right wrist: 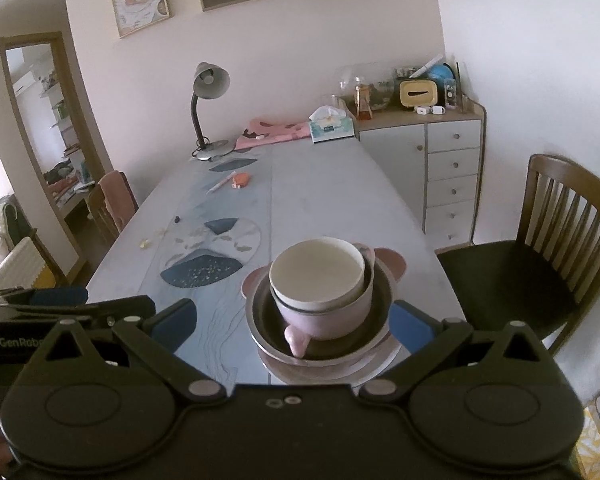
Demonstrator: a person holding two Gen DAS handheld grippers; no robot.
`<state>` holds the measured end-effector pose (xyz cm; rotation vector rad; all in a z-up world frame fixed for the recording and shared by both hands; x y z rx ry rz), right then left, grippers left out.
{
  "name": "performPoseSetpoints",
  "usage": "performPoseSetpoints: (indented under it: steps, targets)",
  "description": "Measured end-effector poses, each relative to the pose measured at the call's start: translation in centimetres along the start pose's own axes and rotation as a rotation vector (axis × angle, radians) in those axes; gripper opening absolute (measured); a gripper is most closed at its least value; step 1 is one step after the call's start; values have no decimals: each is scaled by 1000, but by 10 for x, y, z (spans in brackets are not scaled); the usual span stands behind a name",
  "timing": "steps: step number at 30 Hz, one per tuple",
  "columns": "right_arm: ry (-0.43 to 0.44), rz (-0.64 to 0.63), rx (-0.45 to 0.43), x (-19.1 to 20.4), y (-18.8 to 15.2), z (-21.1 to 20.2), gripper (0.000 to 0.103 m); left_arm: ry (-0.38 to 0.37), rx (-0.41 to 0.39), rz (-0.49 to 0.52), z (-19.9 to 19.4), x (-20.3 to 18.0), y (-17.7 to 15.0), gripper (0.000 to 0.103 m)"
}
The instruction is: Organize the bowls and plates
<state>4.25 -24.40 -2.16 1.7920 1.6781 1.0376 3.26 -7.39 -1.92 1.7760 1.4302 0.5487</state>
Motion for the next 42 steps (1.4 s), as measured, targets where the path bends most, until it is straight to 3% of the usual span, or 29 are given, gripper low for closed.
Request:
performPoseSetpoints:
  steps: [14, 42]
  targets:
    - [100, -31, 26, -15, 10, 6, 103, 25, -16, -47, 2, -16, 10, 103]
    - [135, -25, 51, -33, 5, 2, 103, 69, -14, -61, 5, -36, 9, 103]
Point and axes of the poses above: each gripper's, at about its wrist camera, not at the fingertips, and z roughly the way its jaws point, x to its left, y to its top, the point moved 7 cm from there along z, roughly the way its jaws point
